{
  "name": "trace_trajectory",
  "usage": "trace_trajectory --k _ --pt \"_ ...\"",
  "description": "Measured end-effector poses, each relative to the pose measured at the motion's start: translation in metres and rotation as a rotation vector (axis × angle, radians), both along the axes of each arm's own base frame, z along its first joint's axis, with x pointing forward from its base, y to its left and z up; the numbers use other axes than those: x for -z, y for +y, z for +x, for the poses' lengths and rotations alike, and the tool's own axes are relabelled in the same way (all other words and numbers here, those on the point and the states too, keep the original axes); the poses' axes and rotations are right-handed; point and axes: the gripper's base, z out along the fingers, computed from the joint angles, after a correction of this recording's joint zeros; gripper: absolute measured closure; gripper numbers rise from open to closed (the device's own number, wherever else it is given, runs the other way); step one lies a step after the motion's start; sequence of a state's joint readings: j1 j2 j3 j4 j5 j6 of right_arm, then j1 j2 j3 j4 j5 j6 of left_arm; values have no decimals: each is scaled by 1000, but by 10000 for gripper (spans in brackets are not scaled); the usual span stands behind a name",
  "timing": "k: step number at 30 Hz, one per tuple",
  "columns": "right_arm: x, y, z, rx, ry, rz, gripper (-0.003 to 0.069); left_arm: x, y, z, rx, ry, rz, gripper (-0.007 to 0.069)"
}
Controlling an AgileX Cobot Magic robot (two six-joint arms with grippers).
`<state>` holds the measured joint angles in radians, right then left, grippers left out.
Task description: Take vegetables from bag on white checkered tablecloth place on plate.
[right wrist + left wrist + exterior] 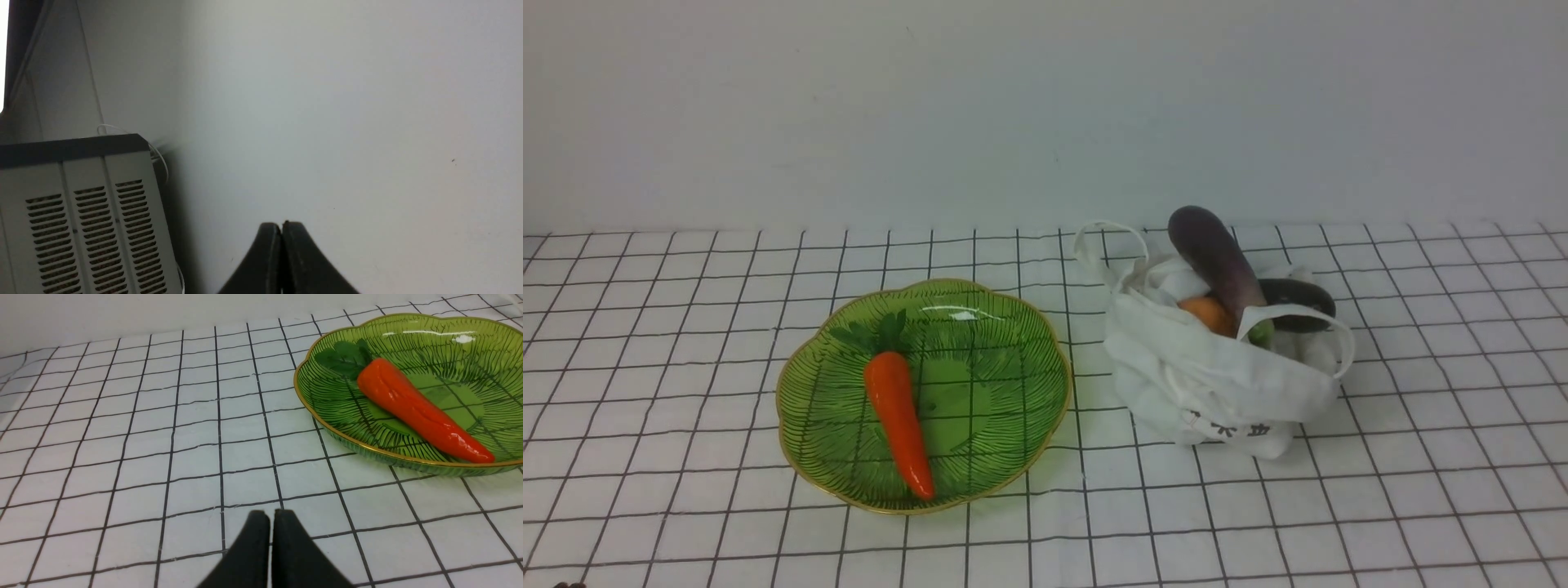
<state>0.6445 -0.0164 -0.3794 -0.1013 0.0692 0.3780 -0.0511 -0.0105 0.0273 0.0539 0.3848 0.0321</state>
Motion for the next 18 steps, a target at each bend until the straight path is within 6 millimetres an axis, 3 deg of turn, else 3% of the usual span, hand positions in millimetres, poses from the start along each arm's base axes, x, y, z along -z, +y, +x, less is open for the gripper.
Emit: trace_trajectory --k 11,16,18 --pt "18 6 9 84 -41 -148 671 0 0 0 0 0 0 632" --pt "41 12 17 125 -1 -274 671 0 0 0 0 0 0 632" --pt "62 15 25 209 96 -367 671 0 0 0 0 0 0 632"
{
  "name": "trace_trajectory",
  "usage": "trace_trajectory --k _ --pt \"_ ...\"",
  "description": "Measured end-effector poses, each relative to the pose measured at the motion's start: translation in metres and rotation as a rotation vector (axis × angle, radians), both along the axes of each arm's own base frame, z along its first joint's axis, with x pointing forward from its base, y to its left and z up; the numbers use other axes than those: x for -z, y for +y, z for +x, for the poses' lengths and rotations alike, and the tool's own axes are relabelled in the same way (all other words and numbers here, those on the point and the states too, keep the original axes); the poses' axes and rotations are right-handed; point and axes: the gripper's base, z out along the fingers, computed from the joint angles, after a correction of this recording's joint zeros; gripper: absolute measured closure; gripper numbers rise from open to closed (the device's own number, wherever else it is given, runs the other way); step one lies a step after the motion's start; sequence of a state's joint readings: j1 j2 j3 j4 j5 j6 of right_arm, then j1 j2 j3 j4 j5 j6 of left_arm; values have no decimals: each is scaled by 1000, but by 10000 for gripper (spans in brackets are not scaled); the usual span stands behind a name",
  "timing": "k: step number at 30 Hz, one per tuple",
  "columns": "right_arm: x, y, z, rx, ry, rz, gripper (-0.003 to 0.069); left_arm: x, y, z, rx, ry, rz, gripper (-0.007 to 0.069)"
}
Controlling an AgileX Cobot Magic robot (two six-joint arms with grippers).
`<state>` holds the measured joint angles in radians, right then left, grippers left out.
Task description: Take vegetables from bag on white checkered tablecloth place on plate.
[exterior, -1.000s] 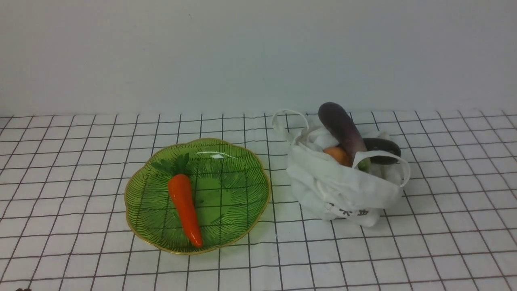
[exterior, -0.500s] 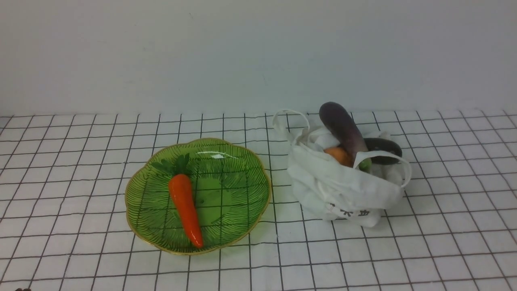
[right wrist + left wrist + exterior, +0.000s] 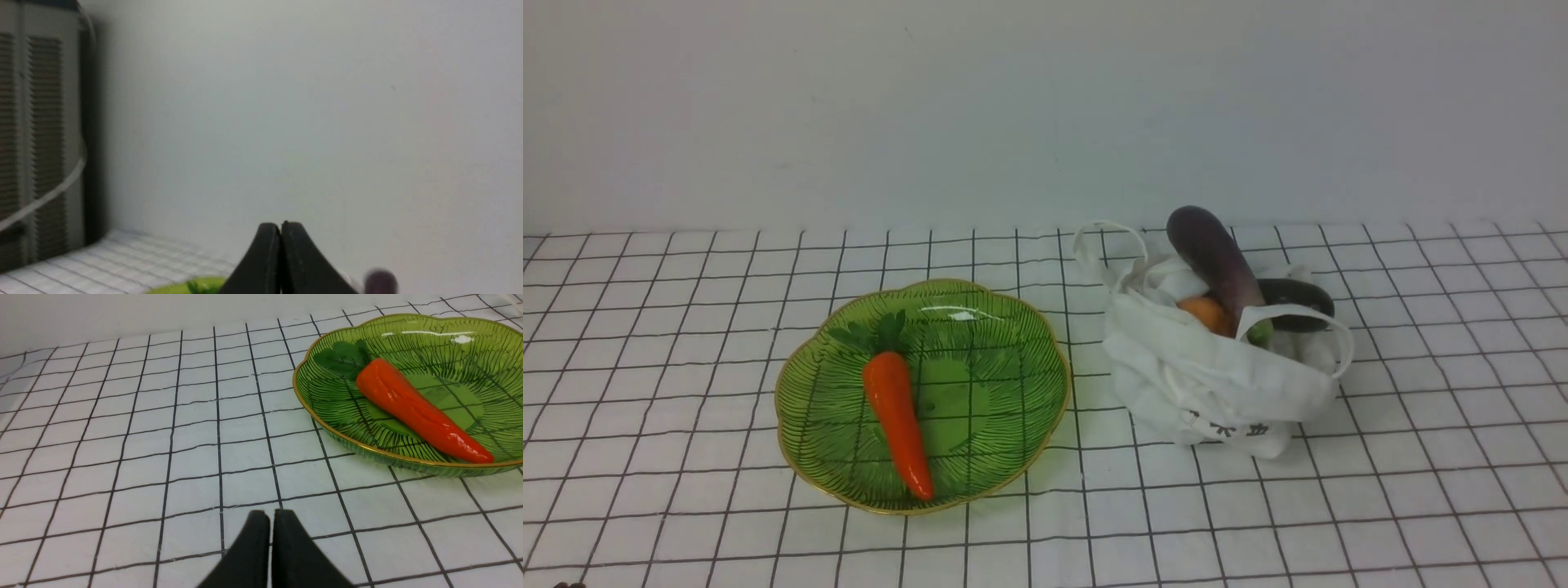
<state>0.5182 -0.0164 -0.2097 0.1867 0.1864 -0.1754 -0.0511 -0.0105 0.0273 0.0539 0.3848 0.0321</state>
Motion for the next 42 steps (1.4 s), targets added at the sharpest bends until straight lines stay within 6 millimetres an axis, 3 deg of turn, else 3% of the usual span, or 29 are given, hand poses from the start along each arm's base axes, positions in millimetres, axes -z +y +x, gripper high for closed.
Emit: trace_trajectory --k 9,42 --pt "96 -10 20 369 427 -229 671 0 0 0 0 0 0 632" --pt "95 -14 22 430 404 -216 671 0 0 0 0 0 0 632"
